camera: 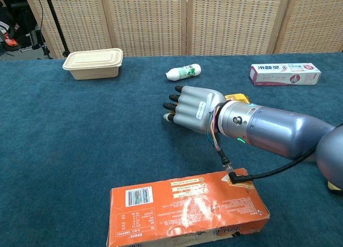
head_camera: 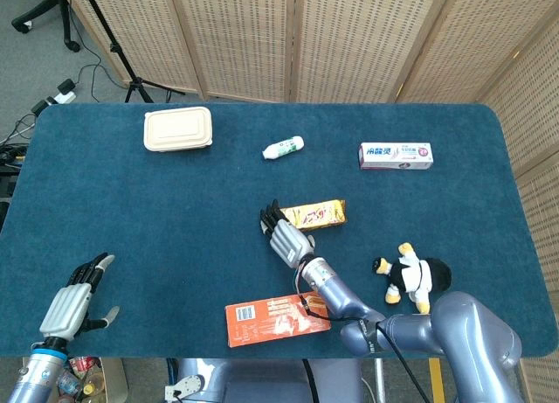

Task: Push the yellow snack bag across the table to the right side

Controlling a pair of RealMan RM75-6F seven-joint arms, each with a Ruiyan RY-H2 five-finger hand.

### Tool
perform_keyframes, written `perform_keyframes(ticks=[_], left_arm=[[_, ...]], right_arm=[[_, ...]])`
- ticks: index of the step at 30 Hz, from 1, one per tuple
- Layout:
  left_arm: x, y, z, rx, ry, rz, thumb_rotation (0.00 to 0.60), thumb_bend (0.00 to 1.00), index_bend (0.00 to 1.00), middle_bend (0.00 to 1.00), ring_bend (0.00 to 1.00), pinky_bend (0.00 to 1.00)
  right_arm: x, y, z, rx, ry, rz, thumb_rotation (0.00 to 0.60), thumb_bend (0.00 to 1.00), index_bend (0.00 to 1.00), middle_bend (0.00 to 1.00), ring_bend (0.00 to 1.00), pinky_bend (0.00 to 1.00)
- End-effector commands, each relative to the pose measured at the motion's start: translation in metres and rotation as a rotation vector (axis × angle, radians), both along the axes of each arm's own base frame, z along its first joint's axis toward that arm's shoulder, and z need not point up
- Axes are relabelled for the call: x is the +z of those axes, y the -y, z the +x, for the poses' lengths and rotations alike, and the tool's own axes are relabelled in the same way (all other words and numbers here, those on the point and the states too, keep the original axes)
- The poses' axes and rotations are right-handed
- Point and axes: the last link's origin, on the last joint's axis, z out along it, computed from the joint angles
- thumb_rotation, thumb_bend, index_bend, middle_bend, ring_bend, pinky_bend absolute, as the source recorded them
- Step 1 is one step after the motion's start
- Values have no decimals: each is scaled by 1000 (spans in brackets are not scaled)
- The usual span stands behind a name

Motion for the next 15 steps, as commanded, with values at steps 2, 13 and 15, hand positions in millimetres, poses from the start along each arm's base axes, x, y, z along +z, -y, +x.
perform_keyframes(ticks=[2,13,15], left_arm=[[-1,1,0,-2,-2,-9,600,323,0,0,0,7],[-3,3,3,-5,7,-17,600,322,0,0,0,6],[-3,3,3,-4,8,-17,600,322,0,0,0,7]], right_arm=[[4,7,-4,-10,-8,-21,600,260,51,0,0,79],[19,23,-18,-39,-40,-87,600,260,61,0,0,79],[22,24,-21,-45,-47,-96,600,260,67,0,0,79]])
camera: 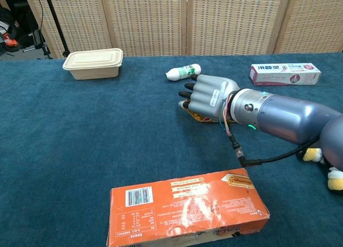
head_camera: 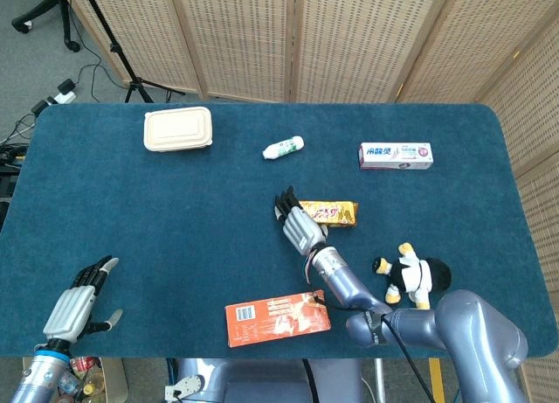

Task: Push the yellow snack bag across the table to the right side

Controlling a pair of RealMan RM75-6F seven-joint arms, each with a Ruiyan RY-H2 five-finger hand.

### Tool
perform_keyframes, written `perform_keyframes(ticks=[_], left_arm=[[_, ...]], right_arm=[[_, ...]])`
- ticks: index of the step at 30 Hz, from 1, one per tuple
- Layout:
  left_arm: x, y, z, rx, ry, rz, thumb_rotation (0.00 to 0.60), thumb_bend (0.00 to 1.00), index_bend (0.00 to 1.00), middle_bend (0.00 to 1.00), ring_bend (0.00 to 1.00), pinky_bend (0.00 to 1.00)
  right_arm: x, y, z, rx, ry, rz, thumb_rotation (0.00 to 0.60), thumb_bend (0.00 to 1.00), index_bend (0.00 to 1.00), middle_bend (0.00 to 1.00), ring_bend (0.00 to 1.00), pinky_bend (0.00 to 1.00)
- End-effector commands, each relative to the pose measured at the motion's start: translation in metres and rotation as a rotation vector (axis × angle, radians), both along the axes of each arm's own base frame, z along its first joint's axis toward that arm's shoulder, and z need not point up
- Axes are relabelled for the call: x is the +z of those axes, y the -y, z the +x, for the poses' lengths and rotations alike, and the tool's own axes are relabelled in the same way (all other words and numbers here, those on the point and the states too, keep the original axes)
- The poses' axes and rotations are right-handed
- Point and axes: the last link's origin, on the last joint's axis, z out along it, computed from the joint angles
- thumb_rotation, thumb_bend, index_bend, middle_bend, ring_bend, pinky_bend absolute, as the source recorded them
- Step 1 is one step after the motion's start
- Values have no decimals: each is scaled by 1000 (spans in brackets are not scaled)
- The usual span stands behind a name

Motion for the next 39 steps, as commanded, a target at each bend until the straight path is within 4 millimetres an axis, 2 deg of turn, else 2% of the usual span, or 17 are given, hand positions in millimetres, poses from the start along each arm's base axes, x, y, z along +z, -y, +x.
perform_keyframes(ticks=[1,19,39], left_arm=[[0,0,0,0,1,-1,600,323,0,0,0,7],[1,0,0,8,16,-2,600,322,0,0,0,7],[2,-1,1,14,27,2,600,322,0,0,0,7]], right_arm=[[5,2,-6,-14,-9,-14,600,260,68,0,0,79],[14,3,-30,-74,-54,-48,600,260,68,0,0,79],[41,10,-63,-139,-121,-114,600,260,71,0,0,79]])
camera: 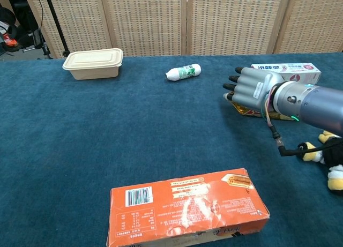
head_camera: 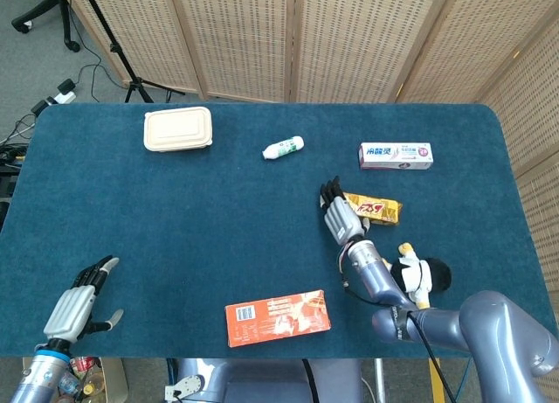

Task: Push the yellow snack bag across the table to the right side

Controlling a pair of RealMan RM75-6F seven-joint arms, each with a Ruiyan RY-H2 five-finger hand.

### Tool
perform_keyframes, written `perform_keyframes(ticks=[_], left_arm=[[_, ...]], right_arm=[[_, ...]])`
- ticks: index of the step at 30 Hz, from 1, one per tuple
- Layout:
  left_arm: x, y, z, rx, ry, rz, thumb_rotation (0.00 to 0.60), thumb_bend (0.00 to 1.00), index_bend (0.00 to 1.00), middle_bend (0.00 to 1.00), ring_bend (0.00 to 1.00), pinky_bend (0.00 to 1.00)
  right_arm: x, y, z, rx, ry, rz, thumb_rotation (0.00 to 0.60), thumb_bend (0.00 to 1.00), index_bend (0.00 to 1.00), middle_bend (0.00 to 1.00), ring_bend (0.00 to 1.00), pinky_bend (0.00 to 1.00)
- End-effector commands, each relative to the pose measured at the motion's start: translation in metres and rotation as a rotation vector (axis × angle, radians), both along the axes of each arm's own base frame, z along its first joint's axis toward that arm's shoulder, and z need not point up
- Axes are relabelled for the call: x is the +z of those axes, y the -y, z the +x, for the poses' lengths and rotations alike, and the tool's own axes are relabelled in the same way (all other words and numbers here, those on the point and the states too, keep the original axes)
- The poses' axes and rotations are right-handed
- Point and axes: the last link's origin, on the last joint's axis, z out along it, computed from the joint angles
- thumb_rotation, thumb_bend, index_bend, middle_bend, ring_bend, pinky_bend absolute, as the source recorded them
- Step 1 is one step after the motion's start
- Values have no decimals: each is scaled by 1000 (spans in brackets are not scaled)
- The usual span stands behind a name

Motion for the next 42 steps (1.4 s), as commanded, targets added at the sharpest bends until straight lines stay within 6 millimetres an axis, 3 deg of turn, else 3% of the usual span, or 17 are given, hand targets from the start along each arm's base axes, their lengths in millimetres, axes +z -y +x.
perform_keyframes(ticks=[1,31,38,42], left_arm=[[1,0,0,1,4,3,600,323,0,0,0,7],[1,-1,1,7,16,1,600,323,0,0,0,7],[1,-1,2,4,19,2,600,323,0,0,0,7],[2,-1,1,5,16,4,600,324,0,0,0,7]], right_arm=[[4,-1,-6,-18,-13,-9,600,260,71,0,0,79],[27,0,-48,-105,-65,-66,600,260,77,0,0,79],[29,-2,-47,-103,-56,-64,600,260,79,0,0,79],[31,3,-23,-56,-23,-75,600,260,79,0,0,79]])
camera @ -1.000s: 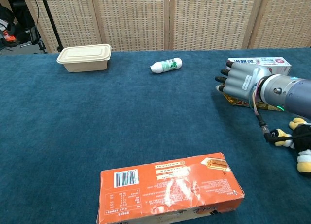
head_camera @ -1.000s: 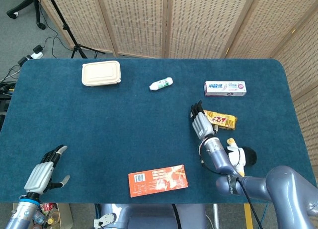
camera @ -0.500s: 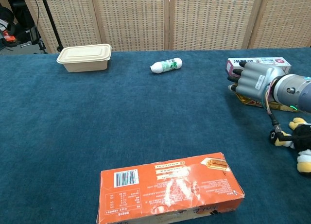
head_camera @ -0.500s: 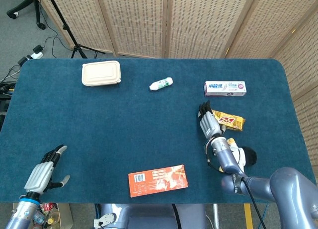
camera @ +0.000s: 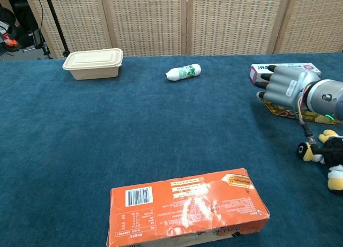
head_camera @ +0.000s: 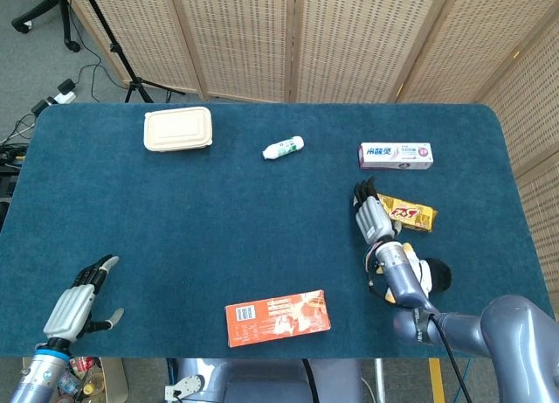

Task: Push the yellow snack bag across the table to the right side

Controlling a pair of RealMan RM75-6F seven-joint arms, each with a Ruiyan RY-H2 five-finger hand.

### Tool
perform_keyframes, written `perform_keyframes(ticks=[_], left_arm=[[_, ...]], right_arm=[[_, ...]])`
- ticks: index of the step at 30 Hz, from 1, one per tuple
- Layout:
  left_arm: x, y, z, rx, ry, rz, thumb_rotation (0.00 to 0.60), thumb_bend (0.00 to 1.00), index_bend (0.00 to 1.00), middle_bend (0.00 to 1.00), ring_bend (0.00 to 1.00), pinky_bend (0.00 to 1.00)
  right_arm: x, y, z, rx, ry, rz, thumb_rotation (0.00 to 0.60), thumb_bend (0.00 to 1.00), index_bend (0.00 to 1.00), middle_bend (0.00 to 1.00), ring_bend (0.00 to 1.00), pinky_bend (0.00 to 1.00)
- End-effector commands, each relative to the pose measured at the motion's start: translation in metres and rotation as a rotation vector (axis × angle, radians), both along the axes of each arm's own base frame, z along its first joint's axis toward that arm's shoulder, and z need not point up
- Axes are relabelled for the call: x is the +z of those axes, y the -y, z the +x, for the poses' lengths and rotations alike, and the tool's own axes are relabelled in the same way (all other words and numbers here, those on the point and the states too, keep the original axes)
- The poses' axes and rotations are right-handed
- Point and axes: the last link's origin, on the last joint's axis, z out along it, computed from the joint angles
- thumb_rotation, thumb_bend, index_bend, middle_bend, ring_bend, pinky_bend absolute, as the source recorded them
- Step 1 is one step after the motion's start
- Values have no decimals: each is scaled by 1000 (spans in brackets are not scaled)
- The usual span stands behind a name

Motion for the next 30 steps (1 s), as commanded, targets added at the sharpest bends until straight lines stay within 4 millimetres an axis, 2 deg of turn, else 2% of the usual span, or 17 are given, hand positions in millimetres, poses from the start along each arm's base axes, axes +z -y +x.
perform_keyframes(ticks=[1,6,9,13,18,23,25,30], left_arm=[[0,0,0,0,0,2,600,324,0,0,0,7],[1,-1,-1,1,-3,4,600,322,0,0,0,7],[2,-1,-1,1,-2,10,600,323,0,0,0,7],[2,-2,-3,5,-10,10,600,323,0,0,0,7],[1,-1,-2,1,-17,4,600,323,0,0,0,7],[0,1,1,-9,-19,5,600,322,0,0,0,7],[0,3,3,-19,-20,1,600,323,0,0,0,7],[-3,6,7,-35,-24,-7,600,323,0,0,0,7]], right_arm=[[3,5,24,51,25,-14,600,260,79,0,0,79],[11,9,61,92,112,-34,600,260,79,0,0,79],[18,3,81,105,221,-30,600,260,79,0,0,79],[30,-13,96,119,355,-16,600,260,79,0,0,79],[48,-38,99,117,491,17,600,260,79,0,0,79],[61,-59,93,95,627,48,600,260,79,0,0,79],[69,-71,87,101,691,61,600,260,79,0,0,79],[81,-82,69,93,823,70,600,260,79,0,0,79]])
